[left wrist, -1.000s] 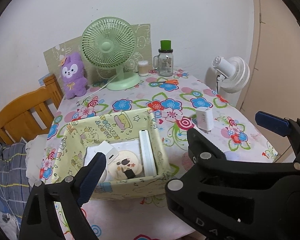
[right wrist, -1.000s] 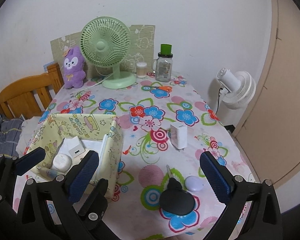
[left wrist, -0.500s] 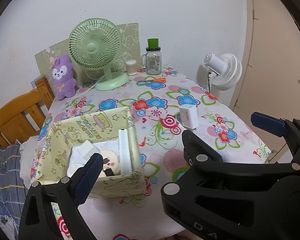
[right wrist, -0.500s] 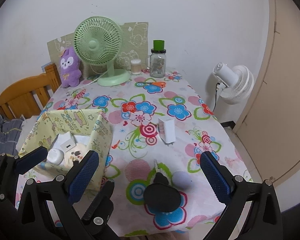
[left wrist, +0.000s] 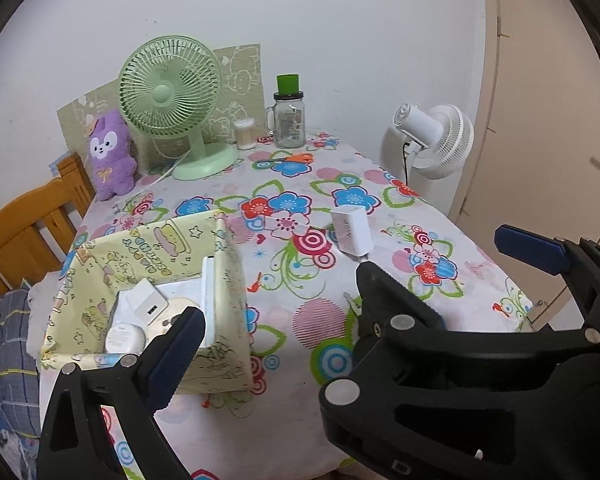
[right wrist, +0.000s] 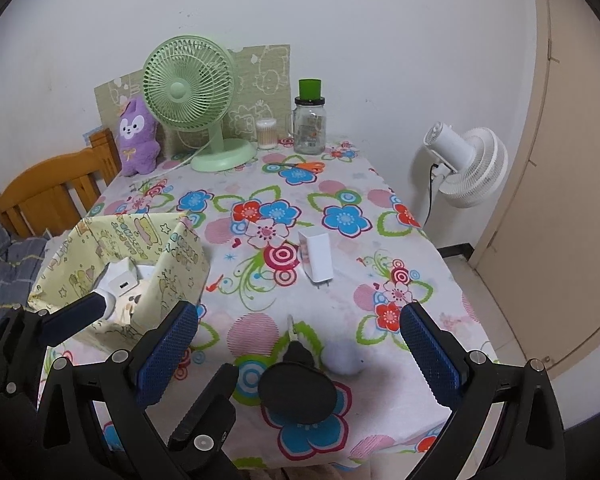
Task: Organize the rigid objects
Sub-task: 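Withdraw both open tools up and away from the yellow box, then close the right tool on the lavender egg-shaped object while the left tool approaches the black round object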
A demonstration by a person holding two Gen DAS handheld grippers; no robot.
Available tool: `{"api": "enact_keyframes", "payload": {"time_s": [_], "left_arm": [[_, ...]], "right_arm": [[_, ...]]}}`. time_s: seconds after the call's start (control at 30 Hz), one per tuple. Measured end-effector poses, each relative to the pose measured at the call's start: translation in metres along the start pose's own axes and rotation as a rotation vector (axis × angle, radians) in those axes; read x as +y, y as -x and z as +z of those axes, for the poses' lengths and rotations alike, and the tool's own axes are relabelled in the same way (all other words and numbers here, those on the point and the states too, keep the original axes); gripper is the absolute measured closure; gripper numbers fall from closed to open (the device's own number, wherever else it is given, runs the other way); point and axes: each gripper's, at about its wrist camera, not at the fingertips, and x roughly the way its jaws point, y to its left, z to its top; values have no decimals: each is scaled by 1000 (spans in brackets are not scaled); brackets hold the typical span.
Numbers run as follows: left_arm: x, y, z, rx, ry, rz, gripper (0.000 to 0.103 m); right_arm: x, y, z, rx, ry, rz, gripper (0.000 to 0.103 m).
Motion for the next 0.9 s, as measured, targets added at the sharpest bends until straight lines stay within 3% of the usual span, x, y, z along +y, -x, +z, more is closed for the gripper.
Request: {"api": "enact_keyframes", "payload": {"time_s": [0.2,0.73,0.9], "left_arm": [[-8,-10,-4,19,2,-10,2],[-27,-36,-27,-47,2,14,2],[-32,-50,-35,-30,-2,4,2]], "right_arm": [[-8,-6,-5,9,-2,4,1],[-27,-33,-30,4,19,14,1],[-32,-44,-40,10,28,7,1]]}}
